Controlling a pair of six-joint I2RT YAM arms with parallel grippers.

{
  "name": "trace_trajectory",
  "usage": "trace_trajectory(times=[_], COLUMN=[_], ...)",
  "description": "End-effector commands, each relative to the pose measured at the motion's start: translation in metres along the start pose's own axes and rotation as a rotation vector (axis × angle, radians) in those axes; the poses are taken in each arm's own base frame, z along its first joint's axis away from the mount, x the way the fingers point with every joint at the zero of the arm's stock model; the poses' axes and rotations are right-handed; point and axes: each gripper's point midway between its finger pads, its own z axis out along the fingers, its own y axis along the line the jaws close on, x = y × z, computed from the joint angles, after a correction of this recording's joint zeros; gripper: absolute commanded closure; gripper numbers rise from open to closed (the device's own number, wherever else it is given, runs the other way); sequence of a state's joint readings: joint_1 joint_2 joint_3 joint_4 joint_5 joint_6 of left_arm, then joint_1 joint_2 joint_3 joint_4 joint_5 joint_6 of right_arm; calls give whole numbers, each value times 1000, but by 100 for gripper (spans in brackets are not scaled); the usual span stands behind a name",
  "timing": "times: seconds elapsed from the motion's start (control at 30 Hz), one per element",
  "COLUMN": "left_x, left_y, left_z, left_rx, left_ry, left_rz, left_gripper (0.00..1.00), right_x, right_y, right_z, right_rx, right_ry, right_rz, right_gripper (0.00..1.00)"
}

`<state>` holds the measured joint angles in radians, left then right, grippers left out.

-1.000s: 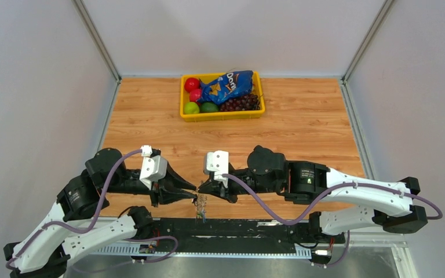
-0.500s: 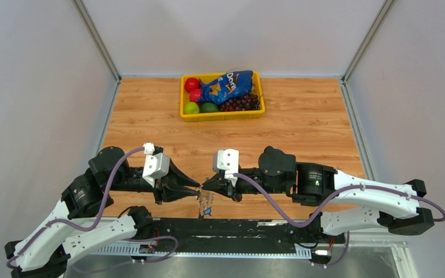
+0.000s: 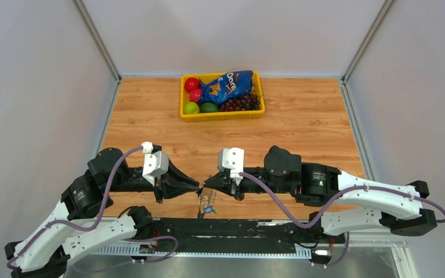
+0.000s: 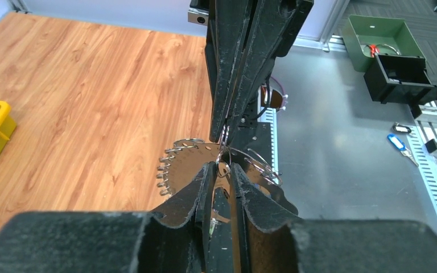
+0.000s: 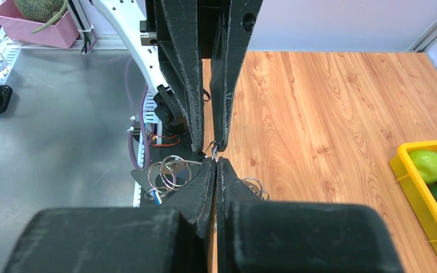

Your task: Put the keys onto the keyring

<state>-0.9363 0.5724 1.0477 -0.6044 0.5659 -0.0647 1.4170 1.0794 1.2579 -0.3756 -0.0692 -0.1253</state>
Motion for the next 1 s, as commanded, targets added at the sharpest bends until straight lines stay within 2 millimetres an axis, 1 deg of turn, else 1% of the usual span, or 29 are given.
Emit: trace_trajectory(times=[0.0,0.1,0.13,0.2,0.37,0.53,0.57,0.73,0.8,0.83,0.97], left_x=[-9,-9,-9,-9,-6,-8,-8,-7,-7,-7,-7], left_y=[3,3,3,3,3,3,3,3,4,5,5], left_z=[3,4,4,6,8,8,8,10,11,12,12], left_rx=[-8,-9,-5,1,10,11,12,15,15,13,13], left_ry=[-35,-35,-34,-29,-24,-27,-28,-26,-23,-23,-24], left_rz=[13,14,14,11,4,7,8,9,8,7,6], left_gripper=[77,83,87,93,99,100,100,100,100,100,100], right_x=[-32,-33,-33,-34,-41,-48,-53,-58,-57,-60,-60], right_y=[-5,-3,-3,-2,0,2,2,5,8,8,11], right_z=[-7,-8,-8,-9,-11,-15,-16,-16,-18,-19,-19], right_rx=[17,12,10,4,-1,2,4,2,-10,-9,-12], right_ry=[-118,-127,-132,-149,-227,-310,-344,-419,-449,-474,-521], right_rz=[-17,-24,-28,-40,-99,-153,-166,-217,-240,-248,-269], right_gripper=[100,100,100,100,100,100,100,100,100,100,100])
